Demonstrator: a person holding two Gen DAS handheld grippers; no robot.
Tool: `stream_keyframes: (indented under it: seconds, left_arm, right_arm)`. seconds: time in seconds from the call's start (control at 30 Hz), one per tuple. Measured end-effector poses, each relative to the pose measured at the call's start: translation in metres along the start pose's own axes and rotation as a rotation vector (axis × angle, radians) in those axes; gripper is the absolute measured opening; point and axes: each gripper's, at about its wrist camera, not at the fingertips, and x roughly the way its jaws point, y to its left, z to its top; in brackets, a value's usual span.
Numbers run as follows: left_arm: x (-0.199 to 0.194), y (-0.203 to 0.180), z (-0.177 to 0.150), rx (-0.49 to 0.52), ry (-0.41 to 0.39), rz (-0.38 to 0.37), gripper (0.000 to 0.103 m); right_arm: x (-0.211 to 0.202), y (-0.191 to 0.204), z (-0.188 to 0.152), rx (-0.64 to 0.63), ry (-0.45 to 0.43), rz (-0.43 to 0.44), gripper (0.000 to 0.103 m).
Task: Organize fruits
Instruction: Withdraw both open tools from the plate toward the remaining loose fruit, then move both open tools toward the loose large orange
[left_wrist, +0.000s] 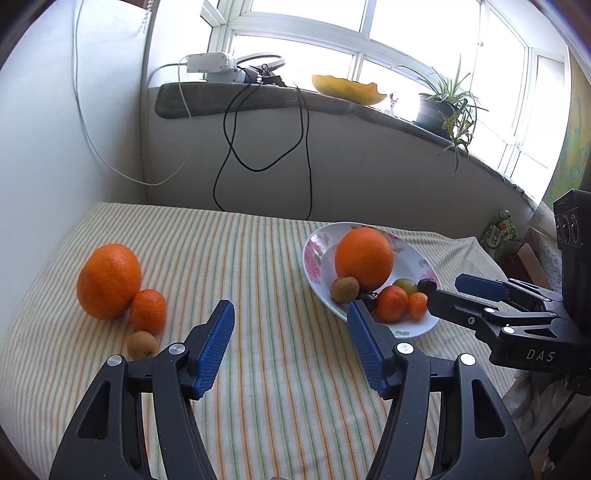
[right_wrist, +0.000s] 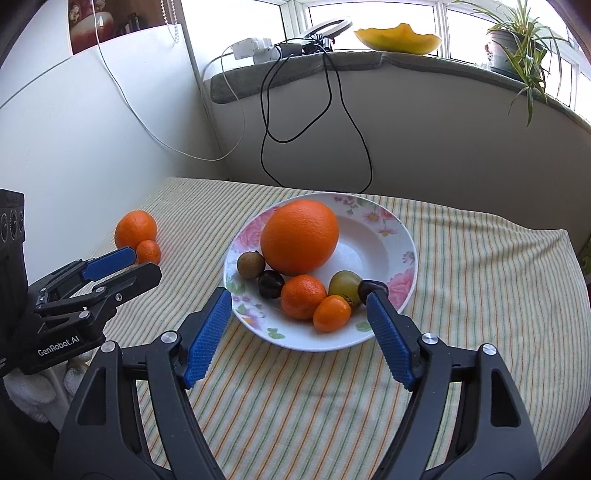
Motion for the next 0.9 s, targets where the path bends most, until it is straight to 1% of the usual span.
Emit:
stream_keyframes:
  seconds: [0.23,0.57,0.73,0.9]
  left_arm:
    - [-0.011,0.026,-0.008,-0.040,0.000,0.034,0.063]
    - [-0.029,0.065,-0.024,-0.092,-0.001,0.086,0.063]
    - [-0.032,0.082,-0.033,-0.118,0.010,0.106,0.063]
    - [-0.031,0.095,-0.040,-0.143,0.020,0.110,0.063]
  right_arm:
    - [0.004,0.016,0.003,-0.021,0.002,0.026,0.078]
    - [0.013,0.047,0.008,-0.059,0.011,0.093,0.078]
    - [0.021,0.067,0.009,-0.090,0.026,0.130,0.078]
    - [0.032,0.086,0.013,-0.111,0.040,0.163,0.078]
